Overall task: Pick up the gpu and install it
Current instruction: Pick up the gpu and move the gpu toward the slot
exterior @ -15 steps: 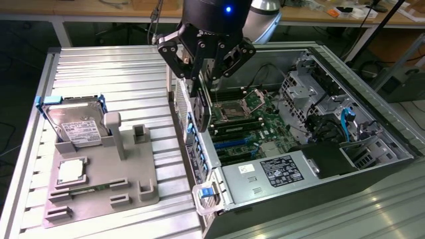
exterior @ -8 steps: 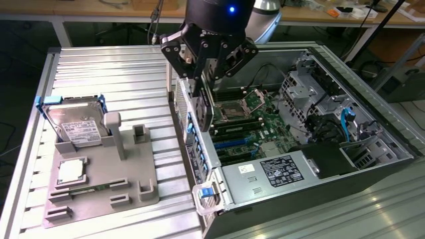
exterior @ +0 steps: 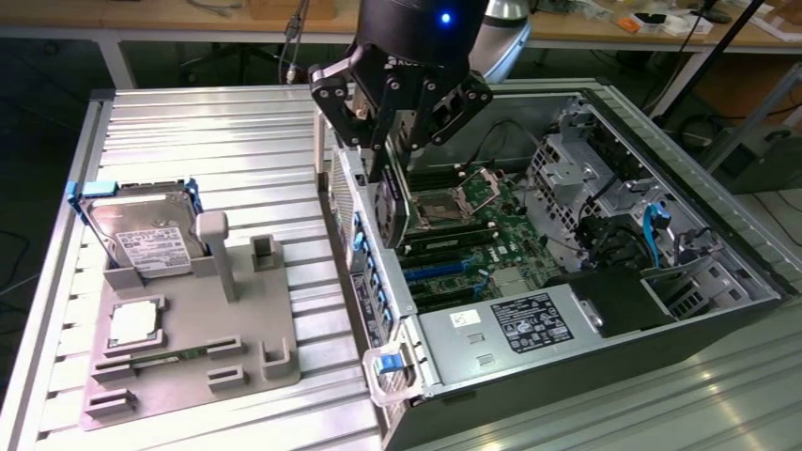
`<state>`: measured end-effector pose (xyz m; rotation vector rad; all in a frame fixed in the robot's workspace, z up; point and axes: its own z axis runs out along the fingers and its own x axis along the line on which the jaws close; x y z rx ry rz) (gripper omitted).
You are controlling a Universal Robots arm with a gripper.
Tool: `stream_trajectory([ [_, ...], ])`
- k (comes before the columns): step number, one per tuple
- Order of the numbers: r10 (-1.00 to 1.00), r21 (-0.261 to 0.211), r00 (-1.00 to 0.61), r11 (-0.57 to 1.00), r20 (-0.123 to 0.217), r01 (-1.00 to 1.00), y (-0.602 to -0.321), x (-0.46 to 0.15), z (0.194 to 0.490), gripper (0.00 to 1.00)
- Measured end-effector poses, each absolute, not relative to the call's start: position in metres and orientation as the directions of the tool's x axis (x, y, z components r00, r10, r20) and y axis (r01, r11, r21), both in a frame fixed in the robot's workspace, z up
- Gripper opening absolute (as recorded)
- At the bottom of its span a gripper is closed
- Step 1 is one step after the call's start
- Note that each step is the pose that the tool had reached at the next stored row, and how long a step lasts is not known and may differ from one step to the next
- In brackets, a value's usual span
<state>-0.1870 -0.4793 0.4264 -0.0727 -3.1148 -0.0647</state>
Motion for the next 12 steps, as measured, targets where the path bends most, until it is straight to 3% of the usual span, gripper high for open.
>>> stream_trajectory([
  [12, 0.046, 0.041, -0.999, 0.998, 0.026, 0.047, -0.4791, -0.1774, 0.4264, 0.27],
])
